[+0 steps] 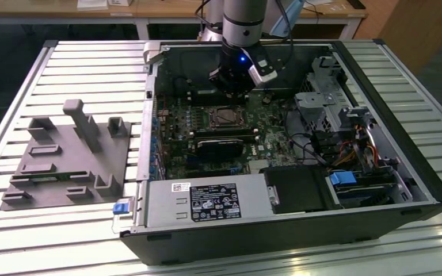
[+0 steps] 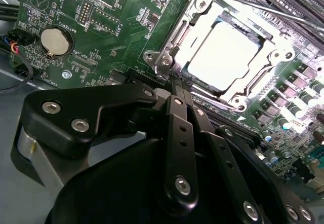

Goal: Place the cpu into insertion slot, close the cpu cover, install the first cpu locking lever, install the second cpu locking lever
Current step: 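Install the first cpu locking lever, then install the second cpu locking lever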

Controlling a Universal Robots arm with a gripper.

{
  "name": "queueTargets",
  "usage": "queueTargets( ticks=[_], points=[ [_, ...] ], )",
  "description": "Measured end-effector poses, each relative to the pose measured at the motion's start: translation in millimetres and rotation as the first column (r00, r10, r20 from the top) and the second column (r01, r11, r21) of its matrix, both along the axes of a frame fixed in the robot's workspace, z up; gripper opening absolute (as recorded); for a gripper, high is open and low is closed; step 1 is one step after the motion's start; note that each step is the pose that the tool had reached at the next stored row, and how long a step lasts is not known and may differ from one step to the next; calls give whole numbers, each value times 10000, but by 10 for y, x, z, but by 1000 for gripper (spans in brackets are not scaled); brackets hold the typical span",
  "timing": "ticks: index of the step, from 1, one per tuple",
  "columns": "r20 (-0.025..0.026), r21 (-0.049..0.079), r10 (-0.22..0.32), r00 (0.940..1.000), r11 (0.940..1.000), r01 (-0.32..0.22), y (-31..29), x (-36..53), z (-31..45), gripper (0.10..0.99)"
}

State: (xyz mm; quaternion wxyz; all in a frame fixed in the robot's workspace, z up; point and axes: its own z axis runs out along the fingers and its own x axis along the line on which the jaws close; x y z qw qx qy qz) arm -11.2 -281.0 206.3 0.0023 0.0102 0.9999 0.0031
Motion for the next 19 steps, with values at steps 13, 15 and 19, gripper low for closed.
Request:
queueTargets(
  ticks=[13, 15, 19],
  points=[
    [0, 0, 0, 10000, 10000, 0, -51, 0, 0, 118],
    [-1, -1, 0, 10000, 10000, 0, -70, 0, 0, 118],
    [-1, -1, -1, 10000, 10000, 1, -106, 0, 0, 118]
  ],
)
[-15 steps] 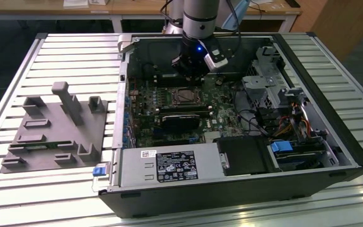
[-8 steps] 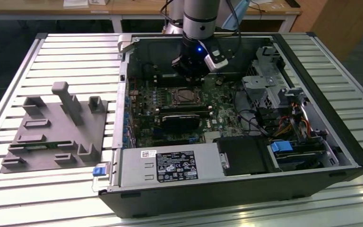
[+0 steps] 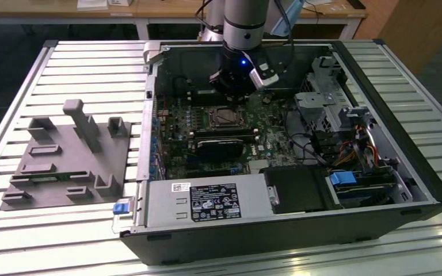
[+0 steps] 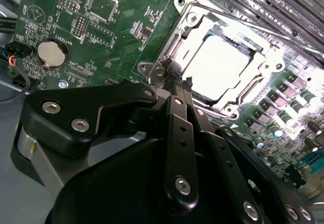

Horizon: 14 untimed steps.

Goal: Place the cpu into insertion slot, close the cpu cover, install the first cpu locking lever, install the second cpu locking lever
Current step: 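Install the second cpu locking lever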

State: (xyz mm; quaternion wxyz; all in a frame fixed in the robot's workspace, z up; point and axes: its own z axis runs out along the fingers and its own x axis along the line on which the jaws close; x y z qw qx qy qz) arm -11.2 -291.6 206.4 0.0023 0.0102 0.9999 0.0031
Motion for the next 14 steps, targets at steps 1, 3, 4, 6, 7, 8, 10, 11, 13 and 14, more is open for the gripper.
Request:
queueTargets(
  ticks=[1, 3, 4, 6, 7, 8, 10, 11, 13, 14],
  points=[
    [0, 0, 0, 10000, 10000, 0, -7, 0, 0, 118],
    [1, 1, 1, 10000, 10000, -1, -19, 0, 0, 118],
    [0, 0, 0, 10000, 10000, 0, -22, 0, 2, 118],
    [0, 3, -1, 10000, 10000, 1, -23, 0, 13, 118],
    [0, 7, 0, 10000, 10000, 0, -23, 0, 23, 118],
    [0, 8, 0, 10000, 10000, 0, -24, 0, 33, 118],
    [0, 9, 1, 10000, 10000, -1, -24, 0, 55, 118],
    [0, 10, 0, 10000, 10000, 0, -24, 0, 67, 118],
    [0, 10, 0, 10000, 10000, 0, -24, 0, 79, 118],
    [1, 13, 2, 10000, 10000, -2, -26, 1, 78, 118]
  ],
)
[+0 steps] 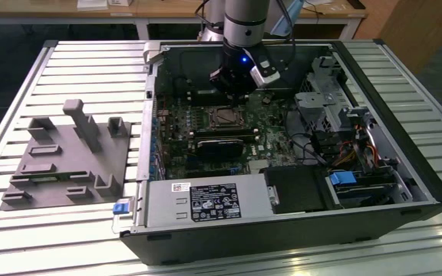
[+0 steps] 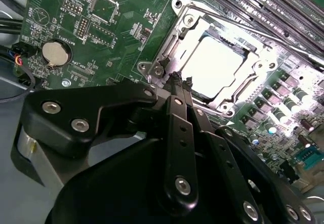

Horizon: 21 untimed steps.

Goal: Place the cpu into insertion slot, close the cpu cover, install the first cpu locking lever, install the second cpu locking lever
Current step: 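Install the second cpu locking lever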

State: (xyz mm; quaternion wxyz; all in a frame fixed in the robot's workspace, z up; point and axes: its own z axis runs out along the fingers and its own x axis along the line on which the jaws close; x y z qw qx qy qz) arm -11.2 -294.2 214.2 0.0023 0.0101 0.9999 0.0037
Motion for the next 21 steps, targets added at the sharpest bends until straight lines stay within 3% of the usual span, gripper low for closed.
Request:
queueTargets(
  ticks=[12, 17, 21],
  points=[
    [-2, -5, -2, 10000, 10000, 2, -121, -10, 6, 118],
    [-1, -3, -1, 10000, 10000, 1, -122, -9, 64, 118],
    [-1, -2, -1, 10000, 10000, 1, -126, -9, 67, 118]
  ],
)
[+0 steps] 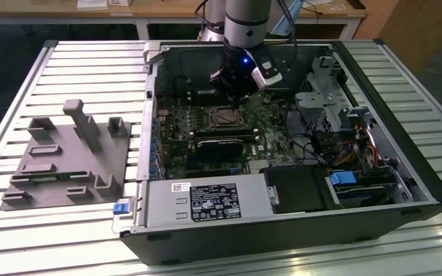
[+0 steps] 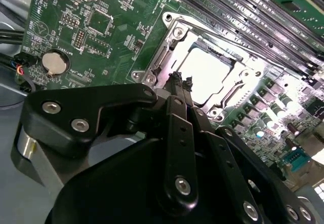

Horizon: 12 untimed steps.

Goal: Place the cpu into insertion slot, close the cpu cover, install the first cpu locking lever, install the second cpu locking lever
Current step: 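Install the second cpu locking lever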

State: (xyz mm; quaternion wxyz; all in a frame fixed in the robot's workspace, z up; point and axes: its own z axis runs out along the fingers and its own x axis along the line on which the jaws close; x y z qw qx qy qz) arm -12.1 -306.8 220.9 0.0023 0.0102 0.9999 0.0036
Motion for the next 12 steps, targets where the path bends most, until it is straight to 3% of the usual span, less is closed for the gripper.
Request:
queueTargets(
  ticks=[12],
  points=[
    [-1, 0, -1, 10000, 10000, 1, -63, 0, 0, 118]
  ],
)
